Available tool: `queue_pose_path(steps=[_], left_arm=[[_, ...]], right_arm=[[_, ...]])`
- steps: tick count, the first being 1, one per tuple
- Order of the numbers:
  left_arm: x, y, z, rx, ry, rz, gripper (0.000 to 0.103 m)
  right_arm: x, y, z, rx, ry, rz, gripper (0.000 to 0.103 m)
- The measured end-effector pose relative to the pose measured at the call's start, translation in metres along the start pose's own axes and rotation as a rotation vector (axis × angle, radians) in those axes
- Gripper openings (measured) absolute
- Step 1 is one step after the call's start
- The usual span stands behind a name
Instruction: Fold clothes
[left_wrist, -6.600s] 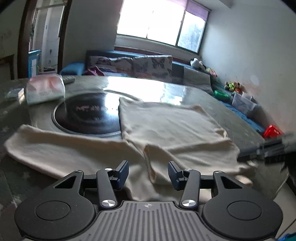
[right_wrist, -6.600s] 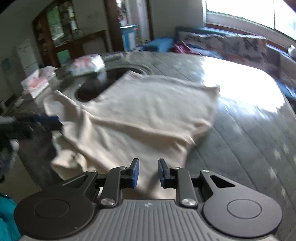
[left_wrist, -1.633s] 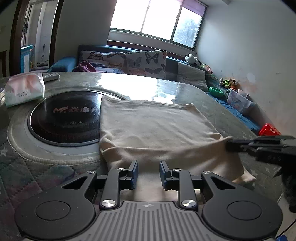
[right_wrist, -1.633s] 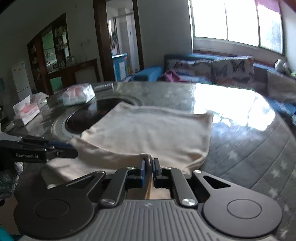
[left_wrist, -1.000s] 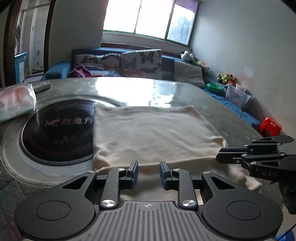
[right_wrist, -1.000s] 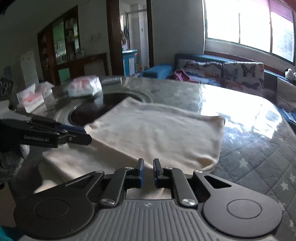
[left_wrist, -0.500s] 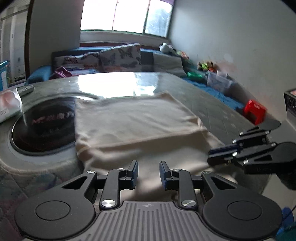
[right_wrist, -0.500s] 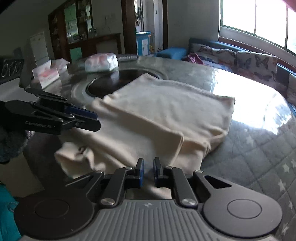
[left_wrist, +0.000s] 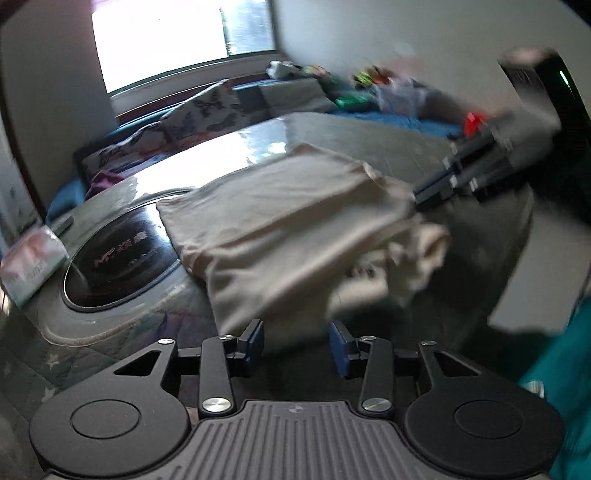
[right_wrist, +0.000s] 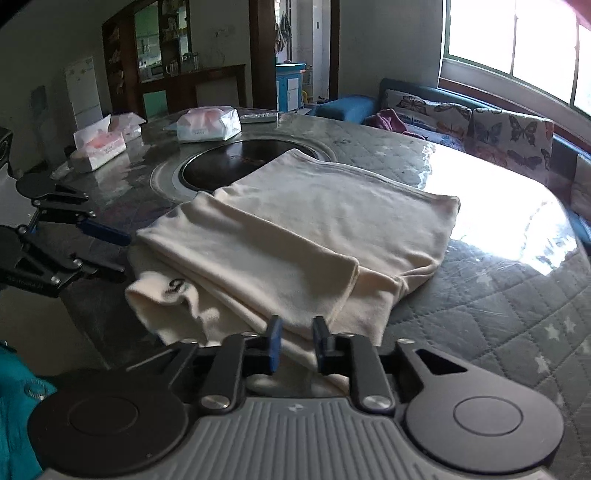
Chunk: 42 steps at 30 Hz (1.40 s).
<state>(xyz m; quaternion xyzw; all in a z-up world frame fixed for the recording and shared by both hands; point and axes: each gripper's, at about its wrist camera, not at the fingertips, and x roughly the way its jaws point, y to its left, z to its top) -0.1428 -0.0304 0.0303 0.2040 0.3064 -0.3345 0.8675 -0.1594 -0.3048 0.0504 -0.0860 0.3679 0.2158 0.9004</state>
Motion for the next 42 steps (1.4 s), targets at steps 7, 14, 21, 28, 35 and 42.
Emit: queue_pose_path(steps=[7,14,21,28,35,42], left_arm=[[0.016,-0.027,-0.002,0.147,-0.080,0.049,0.042],[0.025,-0.034,0.000,0.186,-0.132,0.035,0.017],[0.026,-0.007,0.021,0.015,-0.147,-0.007,0.009],[0.038,0.021,0.039,-0.128,-0.126,-0.054,0.009],[0.044,0.028,0.036,-0.145,-0.093,-0.056,0.014],[0.035,0.018,0.021,-0.054,-0.101,-0.017,0.032]], right_arm=[[-0.014,0.008,-0.012,-0.079,0.034,-0.027,0.037],[-0.021,0.023,-0.023,-0.222,0.046,-0.055,0.054],[-0.016,0.037,-0.027,-0.363,0.019,-0.046,0.066],[0.006,0.044,-0.016,-0.434,-0.042,-0.022,0.060],[0.028,0.018,0.008,-0.284,-0.010,0.076,0.025],[0.028,-0.005,0.032,-0.115,0.012,0.149,0.014]])
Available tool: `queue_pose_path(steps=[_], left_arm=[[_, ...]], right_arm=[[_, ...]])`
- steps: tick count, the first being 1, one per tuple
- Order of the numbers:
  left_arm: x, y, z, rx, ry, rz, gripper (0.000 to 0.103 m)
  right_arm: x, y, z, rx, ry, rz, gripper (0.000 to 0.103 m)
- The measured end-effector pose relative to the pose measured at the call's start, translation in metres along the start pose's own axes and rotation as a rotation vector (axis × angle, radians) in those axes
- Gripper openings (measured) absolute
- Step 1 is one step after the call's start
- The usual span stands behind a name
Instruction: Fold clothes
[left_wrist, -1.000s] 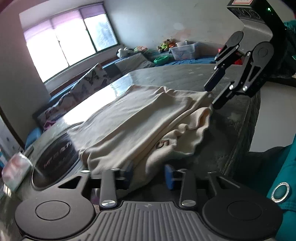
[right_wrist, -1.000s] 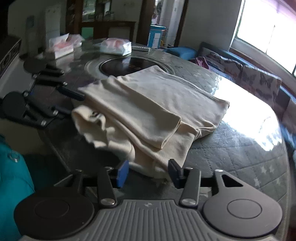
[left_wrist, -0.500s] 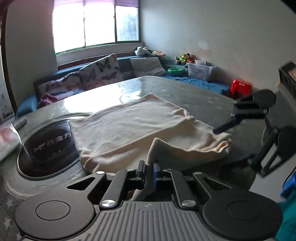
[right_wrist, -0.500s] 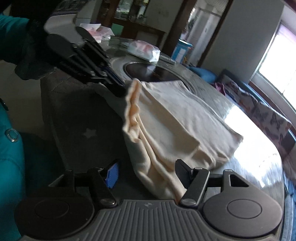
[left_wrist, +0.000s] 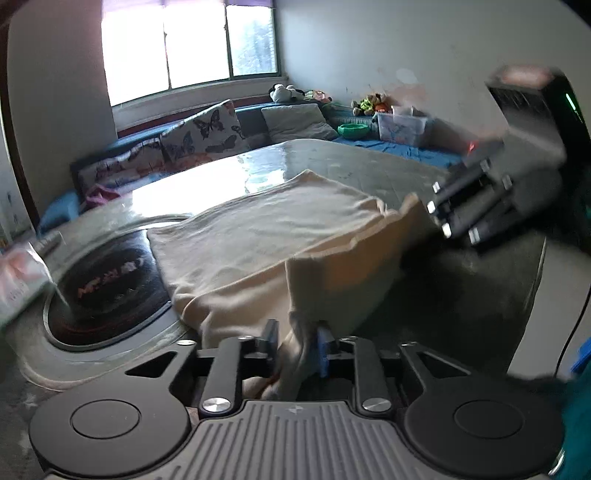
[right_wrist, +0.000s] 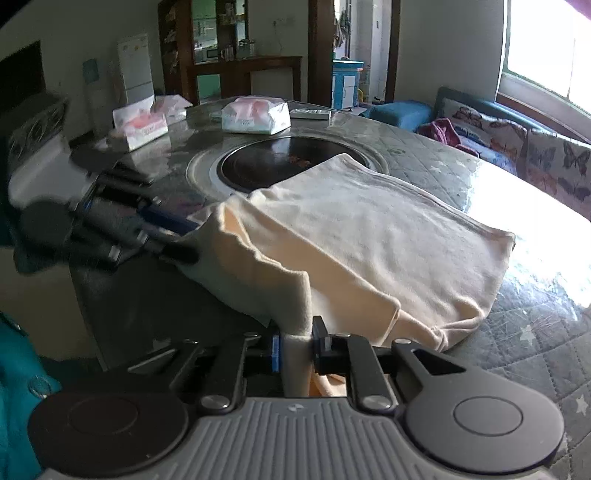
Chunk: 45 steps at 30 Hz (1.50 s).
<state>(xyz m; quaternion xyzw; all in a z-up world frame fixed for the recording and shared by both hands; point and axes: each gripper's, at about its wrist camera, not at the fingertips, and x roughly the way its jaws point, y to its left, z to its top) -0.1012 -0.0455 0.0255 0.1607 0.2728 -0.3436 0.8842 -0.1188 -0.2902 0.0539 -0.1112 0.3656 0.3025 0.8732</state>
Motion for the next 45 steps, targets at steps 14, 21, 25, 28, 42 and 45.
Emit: queue_pose_path(steps=[14,21,25,28,42,45], left_arm=[[-0.012,-0.018,-0.022,0.228,-0.019,0.084,0.012],[-0.033,-0.019,-0.014,0.198,-0.052,0.044,0.009],[-0.062,-0.021,-0.008,0.151,-0.065,-0.006,0.009],[-0.084,-0.027,-0.006,0.127,-0.058,-0.044,0.009],[-0.052,0.002,0.032,0.100,-0.119,-0.003,0.009],[-0.030,0.015,0.045,0.102,-0.111,0.001,0.009]], right_arm=[[-0.008,0.007,-0.006,0.019,-0.047,-0.038,0.011],[-0.034,0.017,-0.007,-0.007,-0.096,-0.053,0.010],[-0.064,0.031,-0.009,-0.018,-0.100,-0.032,0.010],[-0.089,0.044,-0.013,-0.020,-0.102,-0.007,0.010],[-0.095,0.017,0.014,0.047,-0.151,-0.054,0.010],[-0.085,-0.003,0.027,0.064,-0.155,-0.061,0.009]])
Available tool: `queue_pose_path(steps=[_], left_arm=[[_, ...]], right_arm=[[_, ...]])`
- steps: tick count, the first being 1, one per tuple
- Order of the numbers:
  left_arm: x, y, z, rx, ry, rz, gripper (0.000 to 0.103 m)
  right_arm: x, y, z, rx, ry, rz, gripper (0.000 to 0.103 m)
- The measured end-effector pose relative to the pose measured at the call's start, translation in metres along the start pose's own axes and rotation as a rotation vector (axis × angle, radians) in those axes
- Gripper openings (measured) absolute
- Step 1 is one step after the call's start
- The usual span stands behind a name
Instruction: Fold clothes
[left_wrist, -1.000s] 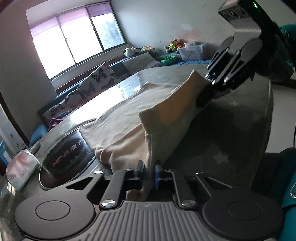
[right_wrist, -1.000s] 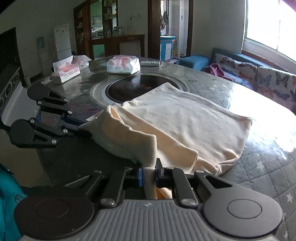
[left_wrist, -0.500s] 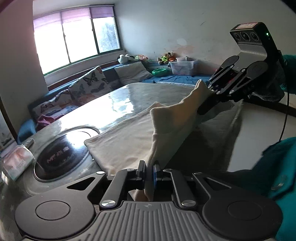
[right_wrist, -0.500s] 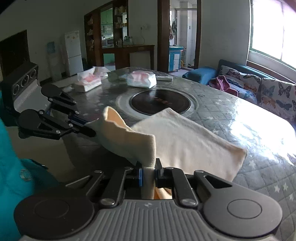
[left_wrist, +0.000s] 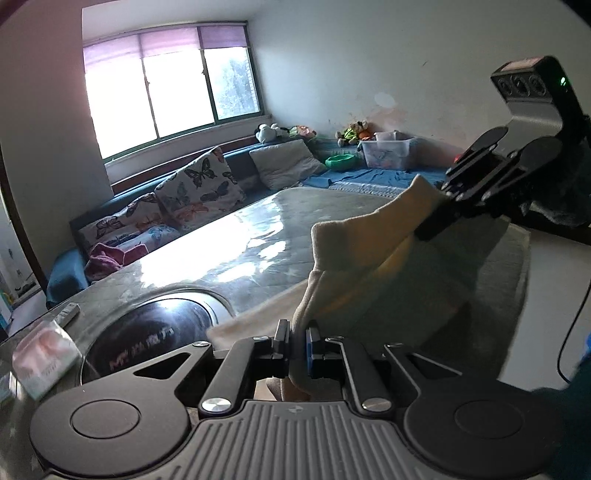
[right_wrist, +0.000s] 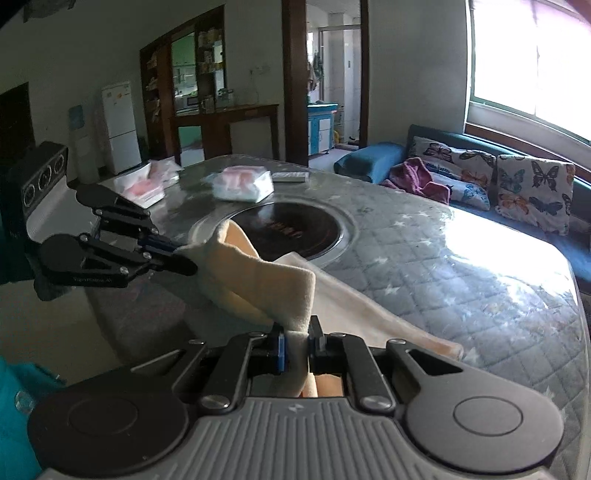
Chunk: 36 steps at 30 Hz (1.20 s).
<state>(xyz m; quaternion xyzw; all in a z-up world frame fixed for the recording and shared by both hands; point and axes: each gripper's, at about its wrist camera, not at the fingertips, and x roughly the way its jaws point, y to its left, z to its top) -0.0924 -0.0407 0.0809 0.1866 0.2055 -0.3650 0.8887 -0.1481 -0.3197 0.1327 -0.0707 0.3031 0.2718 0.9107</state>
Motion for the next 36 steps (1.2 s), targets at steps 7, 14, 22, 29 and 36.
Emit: queue_pose_path(steps=[7,14,22,29,36], left_arm=[[0.061,0.019,0.016,0.014,0.040,0.004,0.008],[0.127,0.040,0.012,-0.072,0.118,0.033,0.009],[0.146,0.057,0.008,-0.164,0.150,0.127,0.024],[0.102,0.069,0.003,-0.319,0.128,0.163,0.040],[0.065,0.050,-0.018,-0.441,0.173,0.109,0.042]], right_arm=[[0.042,-0.043,0.020,0.024,0.019,-0.032,0.009],[0.100,-0.084,0.015,0.114,0.051,-0.103,0.012],[0.130,-0.111,-0.010,0.255,0.037,-0.209,0.021],[0.105,-0.094,-0.011,0.243,-0.006,-0.243,0.024],[0.085,-0.044,-0.022,0.144,0.002,-0.143,0.031]])
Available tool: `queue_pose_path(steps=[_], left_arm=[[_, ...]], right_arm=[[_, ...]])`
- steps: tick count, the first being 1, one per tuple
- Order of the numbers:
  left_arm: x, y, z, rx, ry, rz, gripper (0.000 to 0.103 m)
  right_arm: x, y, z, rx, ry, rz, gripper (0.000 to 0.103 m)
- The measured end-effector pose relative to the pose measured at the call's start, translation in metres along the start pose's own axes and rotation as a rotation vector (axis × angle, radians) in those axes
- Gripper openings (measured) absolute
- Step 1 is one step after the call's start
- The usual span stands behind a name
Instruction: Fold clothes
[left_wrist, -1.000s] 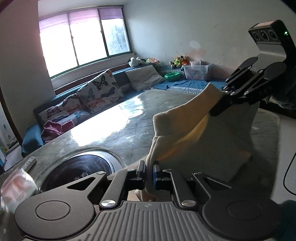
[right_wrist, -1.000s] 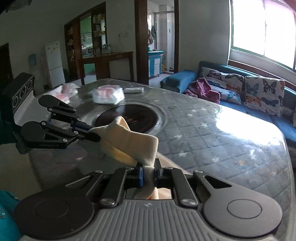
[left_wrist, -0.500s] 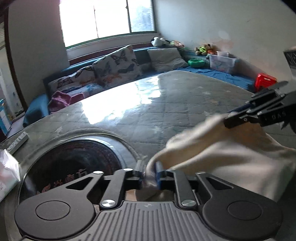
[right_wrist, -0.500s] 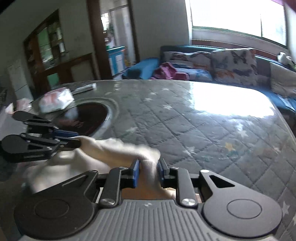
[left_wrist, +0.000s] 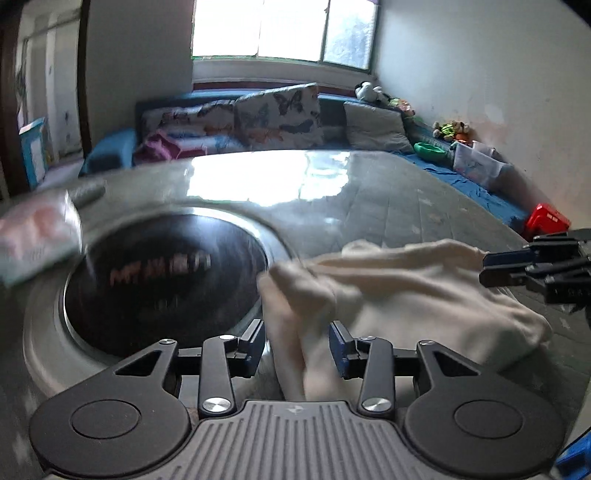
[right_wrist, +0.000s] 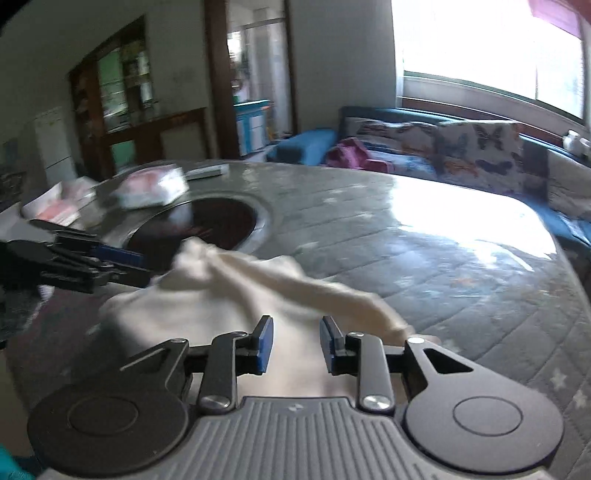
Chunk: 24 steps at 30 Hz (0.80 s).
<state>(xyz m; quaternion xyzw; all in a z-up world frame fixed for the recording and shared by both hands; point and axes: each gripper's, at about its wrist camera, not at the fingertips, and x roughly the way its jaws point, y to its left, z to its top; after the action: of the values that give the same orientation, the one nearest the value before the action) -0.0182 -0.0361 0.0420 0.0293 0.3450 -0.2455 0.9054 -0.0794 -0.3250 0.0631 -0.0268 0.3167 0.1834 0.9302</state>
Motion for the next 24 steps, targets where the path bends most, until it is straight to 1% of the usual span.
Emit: queue_pose_path(steps=[1,2,6,8,10,11,12,13,17,20,24], left_arm=[[-0.001,0.000,-0.002,-0.016,0.011,-0.002,0.042],[-0.001,0.000,-0.004,-0.032,0.021,-0.005,0.042],[-0.003,0.002,-0.013,-0.098,0.064,-0.015,0.041],[-0.004,0.005,-0.018,-0.121,0.075,-0.033,0.039],[-0.007,0.008,-0.022,-0.132,0.080,-0.054,0.025],[-0.008,0.009,-0.023,-0.136,0.084,-0.065,0.024],[-0.009,0.009,-0.024,-0.138,0.086,-0.075,0.019],[-0.012,0.009,-0.026,-0.135,0.089,-0.082,0.017],[-0.025,0.009,-0.035,-0.138,0.106,-0.110,0.016],[-0.037,0.011,-0.041,-0.145,0.123,-0.122,0.016],[-0.055,0.007,-0.042,-0.082,0.110,-0.089,0.018]], right_arm=[[0.000,0.006,-0.001,-0.019,0.001,0.016,0.034],[0.001,0.011,-0.002,-0.038,0.002,0.025,0.034],[0.013,0.028,-0.007,-0.073,0.024,0.061,0.034],[0.017,0.032,-0.013,-0.086,0.037,0.070,0.034],[0.021,0.037,-0.018,-0.098,0.050,0.079,0.037],[0.022,0.039,-0.020,-0.103,0.055,0.083,0.038],[0.022,0.040,-0.023,-0.104,0.056,0.084,0.038],[0.021,0.040,-0.024,-0.104,0.056,0.087,0.038],[0.014,0.046,-0.029,-0.120,0.070,0.105,0.038],[0.005,0.052,-0.035,-0.125,0.079,0.134,0.038],[-0.010,0.055,-0.038,-0.091,0.083,0.187,0.039]])
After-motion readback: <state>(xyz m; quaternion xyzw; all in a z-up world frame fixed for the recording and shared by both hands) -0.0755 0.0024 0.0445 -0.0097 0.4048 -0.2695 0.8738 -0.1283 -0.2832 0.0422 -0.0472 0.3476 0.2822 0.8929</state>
